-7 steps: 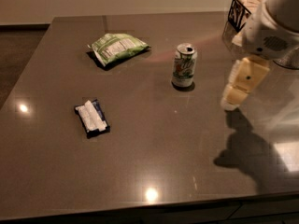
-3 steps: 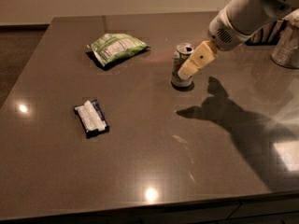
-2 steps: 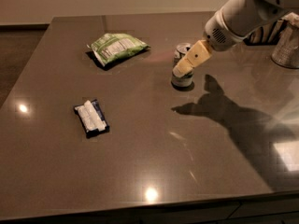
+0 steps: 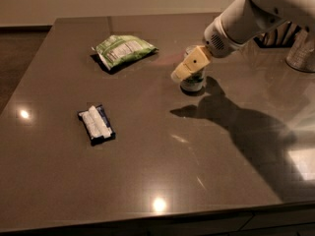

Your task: Move 7up can near green jalapeno chip bag

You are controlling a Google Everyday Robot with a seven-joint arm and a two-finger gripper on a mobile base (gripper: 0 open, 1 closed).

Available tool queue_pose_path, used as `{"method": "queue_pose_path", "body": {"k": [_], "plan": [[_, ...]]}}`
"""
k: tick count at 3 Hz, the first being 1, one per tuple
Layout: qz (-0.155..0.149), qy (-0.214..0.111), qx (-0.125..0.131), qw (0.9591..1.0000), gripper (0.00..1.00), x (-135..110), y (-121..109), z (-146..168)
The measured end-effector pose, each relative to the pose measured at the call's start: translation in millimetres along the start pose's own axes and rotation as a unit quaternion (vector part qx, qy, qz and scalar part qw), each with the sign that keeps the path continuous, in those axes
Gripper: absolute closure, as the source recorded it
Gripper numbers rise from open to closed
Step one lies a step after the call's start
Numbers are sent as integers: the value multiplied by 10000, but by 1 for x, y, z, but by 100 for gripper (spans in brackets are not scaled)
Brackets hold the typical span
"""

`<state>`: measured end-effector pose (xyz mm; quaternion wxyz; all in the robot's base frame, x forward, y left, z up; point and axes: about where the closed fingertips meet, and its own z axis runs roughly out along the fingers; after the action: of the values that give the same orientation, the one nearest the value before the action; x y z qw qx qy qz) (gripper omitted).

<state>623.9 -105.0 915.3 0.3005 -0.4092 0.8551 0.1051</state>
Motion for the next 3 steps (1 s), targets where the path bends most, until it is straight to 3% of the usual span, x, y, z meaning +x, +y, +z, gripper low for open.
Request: {"method": "queue_pose_path", "body": {"k": [1,3], "plan": [[17,-23,-116,9999,17,-1,2,8],[107,-138,-280,9995,63,-9,3,12]]}}
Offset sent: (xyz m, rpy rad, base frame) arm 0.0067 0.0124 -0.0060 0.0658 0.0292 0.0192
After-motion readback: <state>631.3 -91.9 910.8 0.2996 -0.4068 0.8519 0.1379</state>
